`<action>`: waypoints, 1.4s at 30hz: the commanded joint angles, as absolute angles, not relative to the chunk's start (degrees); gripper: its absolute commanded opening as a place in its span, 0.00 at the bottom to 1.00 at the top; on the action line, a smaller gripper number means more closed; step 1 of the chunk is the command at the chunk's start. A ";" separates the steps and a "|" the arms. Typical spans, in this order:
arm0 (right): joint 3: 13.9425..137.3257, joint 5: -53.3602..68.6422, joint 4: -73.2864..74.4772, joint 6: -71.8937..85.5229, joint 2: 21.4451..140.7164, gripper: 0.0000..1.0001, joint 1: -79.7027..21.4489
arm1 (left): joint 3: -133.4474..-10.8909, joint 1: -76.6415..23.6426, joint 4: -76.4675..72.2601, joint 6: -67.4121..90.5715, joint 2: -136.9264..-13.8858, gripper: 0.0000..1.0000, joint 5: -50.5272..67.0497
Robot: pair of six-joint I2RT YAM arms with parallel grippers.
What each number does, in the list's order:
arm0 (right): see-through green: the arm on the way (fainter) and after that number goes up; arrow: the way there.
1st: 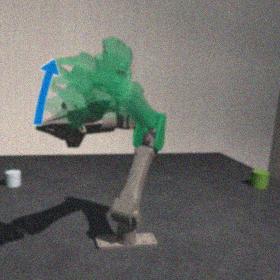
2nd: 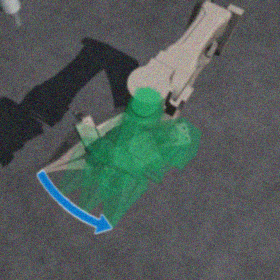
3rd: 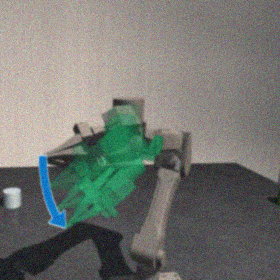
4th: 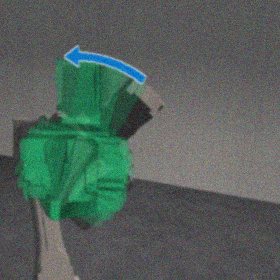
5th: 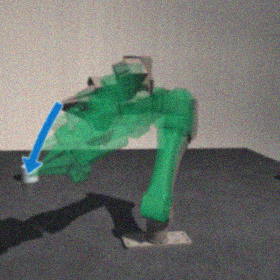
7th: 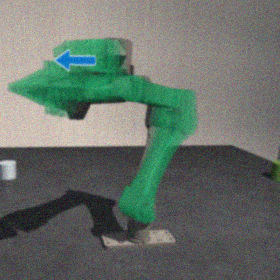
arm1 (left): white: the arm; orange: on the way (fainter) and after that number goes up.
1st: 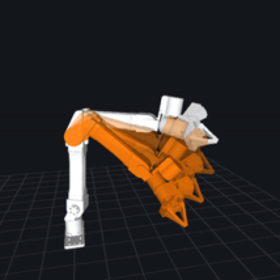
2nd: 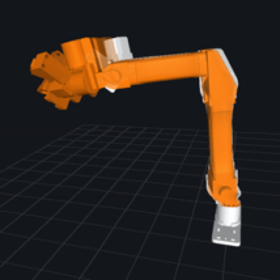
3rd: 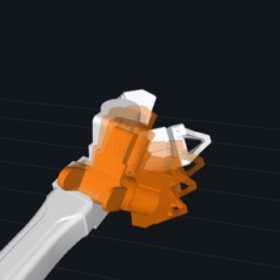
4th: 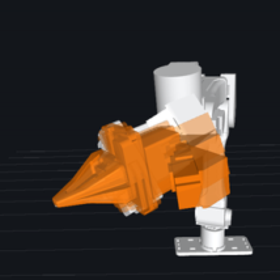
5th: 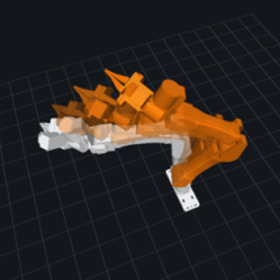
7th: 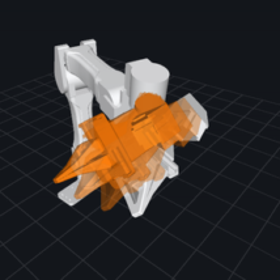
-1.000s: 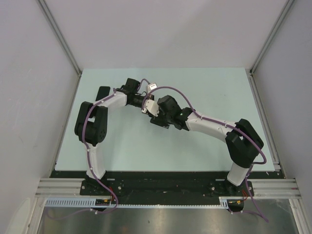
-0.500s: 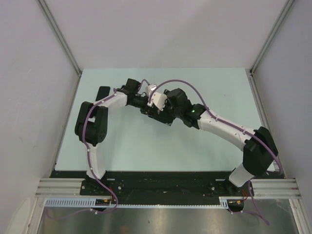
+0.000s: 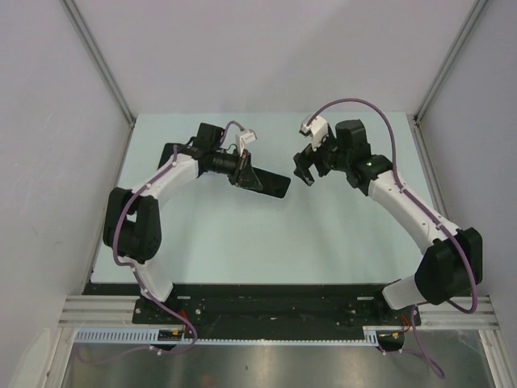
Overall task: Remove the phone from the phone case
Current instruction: Pick up the phone at the center of the board.
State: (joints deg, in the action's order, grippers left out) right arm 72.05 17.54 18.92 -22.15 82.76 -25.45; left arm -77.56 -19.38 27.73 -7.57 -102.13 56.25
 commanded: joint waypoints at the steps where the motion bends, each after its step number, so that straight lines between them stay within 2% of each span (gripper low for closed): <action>1: 73.04 33.08 17.67 -14.51 80.25 1.00 -18.49 | -80.67 -19.78 25.76 -7.92 -98.17 0.00 62.48; 8: 72.95 51.66 12.57 -3.26 79.37 1.00 -7.84 | -85.07 -20.04 21.62 -0.71 -100.02 0.00 65.13; 13: 72.69 61.94 10.73 -0.18 80.94 1.00 -5.63 | -88.24 -20.92 18.91 -0.26 -98.44 0.00 67.94; 16: 70.14 65.20 3.54 7.63 80.95 0.98 -5.19 | -88.07 -21.53 11.90 5.08 -96.16 0.00 68.90; 18: 69.17 65.48 -1.99 12.55 80.60 0.96 -5.10 | -87.11 -22.14 6.88 10.50 -94.84 0.00 67.86; 22: 67.24 64.25 -7.55 19.23 79.98 0.95 -5.01 | -74.83 -22.32 -22.78 27.40 -90.27 0.00 62.15; 26: 63.74 63.90 -17.73 29.16 79.54 0.95 -4.57 | -71.64 -22.50 -29.25 35.75 -91.49 0.00 58.19; 31: 57.84 61.71 -40.57 45.84 80.15 0.91 -4.39 | -64.61 -23.11 -42.61 48.33 -93.60 0.00 55.81; 36: 53.79 60.82 -63.40 58.43 84.19 0.83 -4.39 | -60.30 -24.17 -51.39 56.14 -93.96 0.00 53.79; 38: 53.61 60.56 -68.27 60.81 85.86 0.77 -4.31 | -58.10 -24.78 -54.39 58.52 -93.87 0.00 52.83; 42: 53.61 59.85 -75.57 64.07 89.64 0.72 -4.13 | -56.87 -26.01 -58.44 60.73 -93.61 0.00 53.70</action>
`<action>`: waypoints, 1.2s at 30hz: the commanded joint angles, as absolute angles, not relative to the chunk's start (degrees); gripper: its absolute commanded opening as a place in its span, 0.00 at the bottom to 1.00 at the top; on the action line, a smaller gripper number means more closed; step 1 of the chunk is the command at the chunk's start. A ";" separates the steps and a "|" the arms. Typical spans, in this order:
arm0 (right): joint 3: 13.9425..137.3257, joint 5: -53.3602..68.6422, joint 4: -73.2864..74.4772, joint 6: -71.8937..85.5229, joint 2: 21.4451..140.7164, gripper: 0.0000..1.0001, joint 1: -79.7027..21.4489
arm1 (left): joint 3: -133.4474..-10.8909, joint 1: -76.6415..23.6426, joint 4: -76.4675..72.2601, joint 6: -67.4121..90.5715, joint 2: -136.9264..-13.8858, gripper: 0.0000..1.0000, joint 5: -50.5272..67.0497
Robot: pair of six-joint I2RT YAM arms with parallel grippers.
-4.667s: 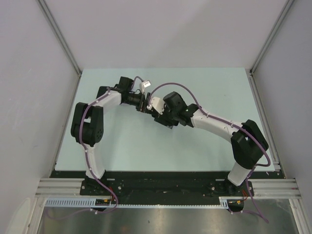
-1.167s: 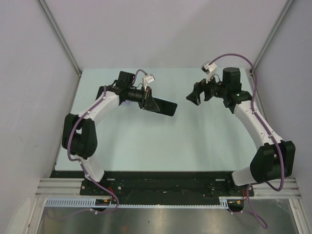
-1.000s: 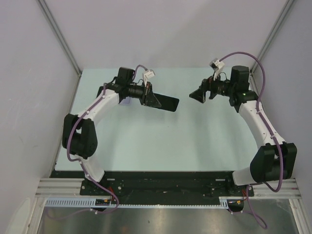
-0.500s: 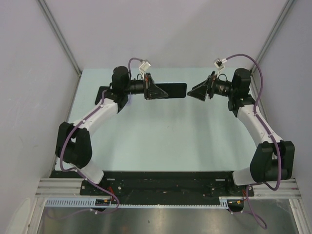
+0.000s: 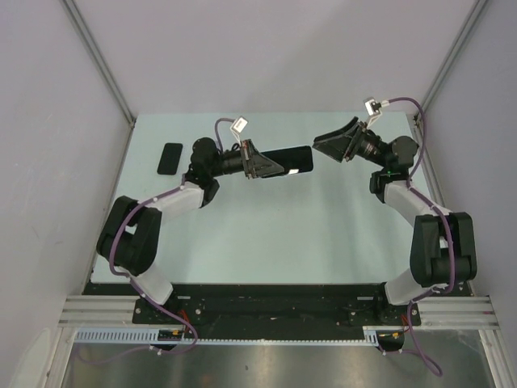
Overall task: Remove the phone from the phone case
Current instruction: Pick up the phone at the center of the board.
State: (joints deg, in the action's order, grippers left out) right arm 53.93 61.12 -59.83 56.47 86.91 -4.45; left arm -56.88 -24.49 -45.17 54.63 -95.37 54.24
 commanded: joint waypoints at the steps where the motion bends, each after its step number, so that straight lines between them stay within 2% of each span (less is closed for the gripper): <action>1: 53.53 60.03 -76.02 64.86 90.87 0.71 -4.13 | -56.43 -26.19 -58.88 60.82 -93.17 0.00 53.79; 7: 52.65 60.03 -78.31 67.41 91.58 0.71 -2.82 | -56.16 -27.51 -64.07 62.75 -92.90 0.00 55.72; 18: 51.50 60.91 -83.84 72.77 91.67 0.66 -3.34 | -55.63 -28.48 -64.86 61.96 -94.57 0.00 54.93; 27: 51.42 61.26 -83.76 73.74 91.93 0.57 -5.62 | -55.46 -28.39 -64.95 61.08 -95.10 0.00 54.84; 36: 51.42 60.73 -83.85 76.99 92.02 0.44 -5.89 | -55.55 -28.39 -64.95 59.77 -95.01 0.00 55.37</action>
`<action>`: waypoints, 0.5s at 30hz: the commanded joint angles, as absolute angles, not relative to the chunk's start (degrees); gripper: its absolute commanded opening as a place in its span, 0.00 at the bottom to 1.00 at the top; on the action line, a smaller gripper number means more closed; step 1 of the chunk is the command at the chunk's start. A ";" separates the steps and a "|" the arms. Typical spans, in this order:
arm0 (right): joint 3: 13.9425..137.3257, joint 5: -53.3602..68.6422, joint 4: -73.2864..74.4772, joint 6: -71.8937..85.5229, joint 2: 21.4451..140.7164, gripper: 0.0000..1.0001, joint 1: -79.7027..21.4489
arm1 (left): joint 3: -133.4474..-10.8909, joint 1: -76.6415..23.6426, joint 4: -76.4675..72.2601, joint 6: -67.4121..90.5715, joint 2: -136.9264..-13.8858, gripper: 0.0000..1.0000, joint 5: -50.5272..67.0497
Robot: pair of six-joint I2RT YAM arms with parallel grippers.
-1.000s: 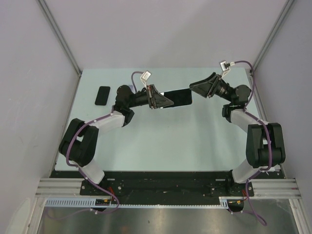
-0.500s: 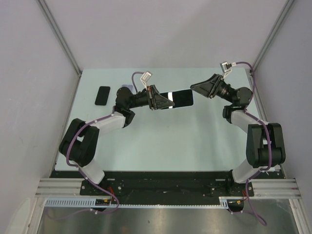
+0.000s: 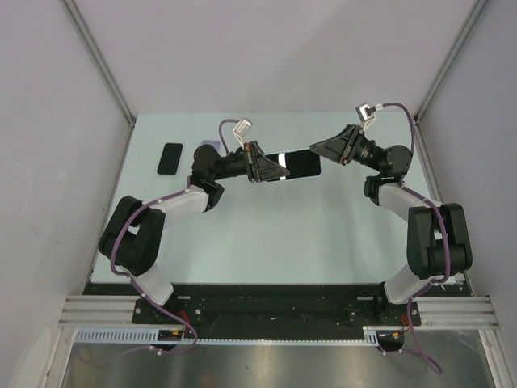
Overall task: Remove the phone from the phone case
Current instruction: Pick up the phone at the center of the board, then remove the phone case from the phone.
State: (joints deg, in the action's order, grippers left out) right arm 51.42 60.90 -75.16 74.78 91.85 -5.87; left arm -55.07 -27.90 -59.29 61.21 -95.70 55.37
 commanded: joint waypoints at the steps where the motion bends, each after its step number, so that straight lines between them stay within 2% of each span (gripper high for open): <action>1: 51.42 60.56 -83.76 78.04 92.02 0.43 -5.89 | -55.63 -28.39 -64.95 59.77 -95.01 0.00 55.81; 15: 51.33 57.92 -78.05 83.58 91.94 0.38 -6.77 | -56.43 -28.48 -64.95 53.18 -95.62 0.00 59.15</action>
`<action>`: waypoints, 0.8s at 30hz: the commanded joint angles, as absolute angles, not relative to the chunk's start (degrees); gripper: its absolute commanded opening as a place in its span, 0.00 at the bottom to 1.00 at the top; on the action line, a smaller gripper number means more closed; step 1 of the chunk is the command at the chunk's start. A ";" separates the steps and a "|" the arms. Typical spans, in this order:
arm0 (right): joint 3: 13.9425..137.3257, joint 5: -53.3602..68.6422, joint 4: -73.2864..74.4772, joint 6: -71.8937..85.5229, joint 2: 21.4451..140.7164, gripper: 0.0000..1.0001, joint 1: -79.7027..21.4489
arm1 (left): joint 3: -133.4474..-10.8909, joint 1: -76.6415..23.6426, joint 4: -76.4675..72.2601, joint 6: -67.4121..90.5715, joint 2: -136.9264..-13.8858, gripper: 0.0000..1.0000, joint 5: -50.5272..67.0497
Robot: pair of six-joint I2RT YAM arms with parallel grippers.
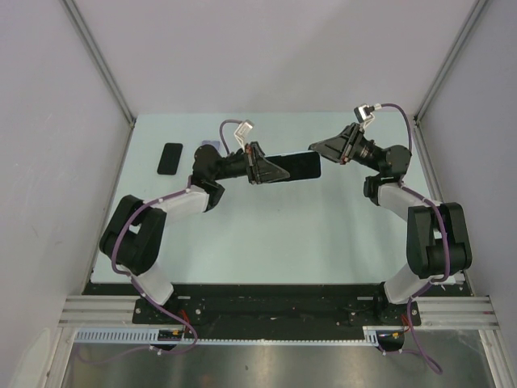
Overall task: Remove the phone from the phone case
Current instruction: Remove the phone case from the phone.
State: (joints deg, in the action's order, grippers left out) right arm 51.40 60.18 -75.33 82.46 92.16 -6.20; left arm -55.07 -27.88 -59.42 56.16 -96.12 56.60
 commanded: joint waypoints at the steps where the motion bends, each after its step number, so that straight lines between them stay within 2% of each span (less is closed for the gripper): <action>1: 51.07 57.75 -77.79 83.93 91.85 0.37 -6.85 | -56.51 -28.48 -64.95 52.65 -95.62 0.00 59.24; 6: 50.01 56.69 -75.94 83.24 90.88 0.26 -7.99 | -56.78 -28.48 -64.95 52.03 -95.36 0.00 59.85; 8: 49.75 56.69 -75.50 82.88 90.44 0.26 -8.35 | -56.78 -28.48 -64.95 51.94 -95.10 0.00 59.77; 11: 49.66 56.86 -75.50 82.27 89.91 0.34 -8.79 | -56.86 -28.21 -64.95 52.56 -95.10 0.00 59.33; 12: 49.66 56.87 -75.59 82.18 89.65 0.40 -8.70 | -56.78 -27.95 -64.95 53.08 -95.18 0.00 58.80; 16: 49.48 56.52 -76.64 81.04 88.16 0.46 -7.74 | -56.34 -26.90 -64.95 53.96 -95.27 0.00 57.22; 24: 48.69 56.69 -76.20 78.75 86.49 0.49 -5.62 | -55.28 -26.28 -64.95 53.96 -94.57 0.00 56.16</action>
State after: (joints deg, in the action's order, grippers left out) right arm 49.50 56.84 -74.50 81.14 88.62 -6.07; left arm -55.07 -26.65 -59.53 53.58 -96.47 58.26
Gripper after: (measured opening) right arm 0.483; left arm 0.198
